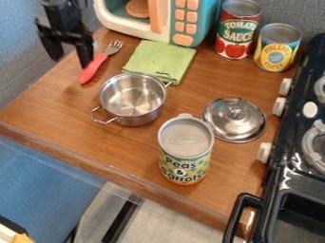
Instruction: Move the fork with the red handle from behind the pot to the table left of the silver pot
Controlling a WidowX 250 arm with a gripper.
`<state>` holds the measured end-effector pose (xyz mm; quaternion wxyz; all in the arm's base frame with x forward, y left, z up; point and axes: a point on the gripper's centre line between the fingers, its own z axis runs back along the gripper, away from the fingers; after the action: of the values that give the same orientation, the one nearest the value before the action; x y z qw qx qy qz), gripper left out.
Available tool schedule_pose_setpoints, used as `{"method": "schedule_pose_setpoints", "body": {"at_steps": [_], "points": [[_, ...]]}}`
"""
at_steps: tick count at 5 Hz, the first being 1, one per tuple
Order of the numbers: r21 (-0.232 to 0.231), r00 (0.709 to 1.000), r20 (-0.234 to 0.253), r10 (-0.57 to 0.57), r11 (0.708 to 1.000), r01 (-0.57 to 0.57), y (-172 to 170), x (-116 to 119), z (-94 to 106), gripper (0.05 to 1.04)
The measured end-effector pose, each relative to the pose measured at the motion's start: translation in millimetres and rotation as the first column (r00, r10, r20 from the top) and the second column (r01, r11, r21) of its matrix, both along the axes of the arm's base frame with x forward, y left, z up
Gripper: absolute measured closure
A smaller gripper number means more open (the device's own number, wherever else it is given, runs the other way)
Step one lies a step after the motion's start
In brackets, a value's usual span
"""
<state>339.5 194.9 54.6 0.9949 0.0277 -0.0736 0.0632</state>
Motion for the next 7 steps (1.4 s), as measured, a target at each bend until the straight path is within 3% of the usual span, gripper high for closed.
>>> {"method": "schedule_pose_setpoints", "body": {"at_steps": [1,2,3,4,5,6,7], "points": [[-0.033,1.0,-0.008,0.002,0.999,-0.002,-13,10,-13.7,0.083],[-0.002,0.999,-0.031,-0.036,0.999,0.036,-19,22,-22.4,0.127],[0.028,0.999,-0.046,-0.027,0.999,0.028,-13,24,-23.3,0.407],[0.031,0.997,-0.057,-0.043,0.999,0.045,-13,23,-23.5,0.656],[0.012,0.996,-0.06,-0.067,0.998,0.068,-17,21,-21.7,0.664],[0.018,0.997,0.0,-0.08,0.997,0.08,-27,9,7.1,0.664],[0.017,0.991,0.025,-0.13,0.991,0.129,-46,-21,22.7,0.664]]}}
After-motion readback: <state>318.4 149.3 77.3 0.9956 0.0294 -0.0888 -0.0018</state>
